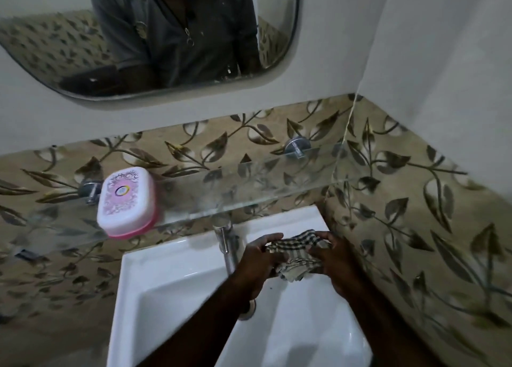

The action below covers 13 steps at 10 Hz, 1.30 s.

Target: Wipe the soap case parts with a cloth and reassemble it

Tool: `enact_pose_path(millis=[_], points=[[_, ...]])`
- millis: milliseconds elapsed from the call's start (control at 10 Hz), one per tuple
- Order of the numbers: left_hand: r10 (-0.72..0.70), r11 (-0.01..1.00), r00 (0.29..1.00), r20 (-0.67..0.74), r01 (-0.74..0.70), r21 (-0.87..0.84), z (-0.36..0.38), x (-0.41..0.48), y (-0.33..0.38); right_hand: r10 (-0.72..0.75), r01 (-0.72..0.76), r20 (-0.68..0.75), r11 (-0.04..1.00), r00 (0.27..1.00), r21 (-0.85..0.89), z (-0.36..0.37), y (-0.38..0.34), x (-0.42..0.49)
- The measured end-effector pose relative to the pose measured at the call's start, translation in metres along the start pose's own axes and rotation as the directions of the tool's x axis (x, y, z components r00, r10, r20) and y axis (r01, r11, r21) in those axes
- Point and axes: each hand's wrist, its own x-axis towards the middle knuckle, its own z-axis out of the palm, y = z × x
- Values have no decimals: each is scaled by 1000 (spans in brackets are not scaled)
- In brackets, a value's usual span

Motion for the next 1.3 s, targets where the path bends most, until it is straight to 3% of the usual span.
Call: enact_pose_path(millis=[100, 200, 300, 400, 500, 600, 700, 900, 1000, 1200, 1300], points=[[76, 997, 997, -26, -75, 22, 10, 23, 18, -105, 97, -140, 993, 985, -65, 6, -14, 23], [74, 994, 997, -13, -73, 79, 16, 48, 33, -256, 176, -272, 942, 928, -287, 7, -25, 43], [33, 977, 996, -88, -14, 211, 5, 58, 29, -445, 231, -237, 767, 863, -598, 12, -13, 58], [-19, 968, 993, -112, 47, 246, -7, 61, 14, -427, 231, -92, 644, 899, -729, 33, 8, 78], [-22, 956, 991, -129, 59, 288, -10, 61, 2, -406, 187, -13, 448, 914, -874, 53, 35, 99], [53, 934, 989, -138, 0, 358, -8, 56, 4, -429, 172, 46, 261, 902, -950, 58, 54, 106], [98, 926, 986, -131, -42, 375, -9, 52, 9, -417, 170, 64, 224, 907, -960, 60, 53, 106], [148, 890, 982, -117, -81, 448, -9, 30, 9, -375, 188, 84, 249, 923, -950, 56, 50, 101], [228, 825, 970, -89, -143, 547, -16, 12, 8, -388, 217, 86, 309, 917, -926, 51, 46, 87], [448, 525, 894, 26, -287, 801, -23, -18, 6, -461, 330, 16, 610, 887, -720, 43, 46, 16], [516, 424, 847, 130, -383, 821, -32, -24, -2, -546, 395, -1, 607, 838, -689, 54, 43, -11]])
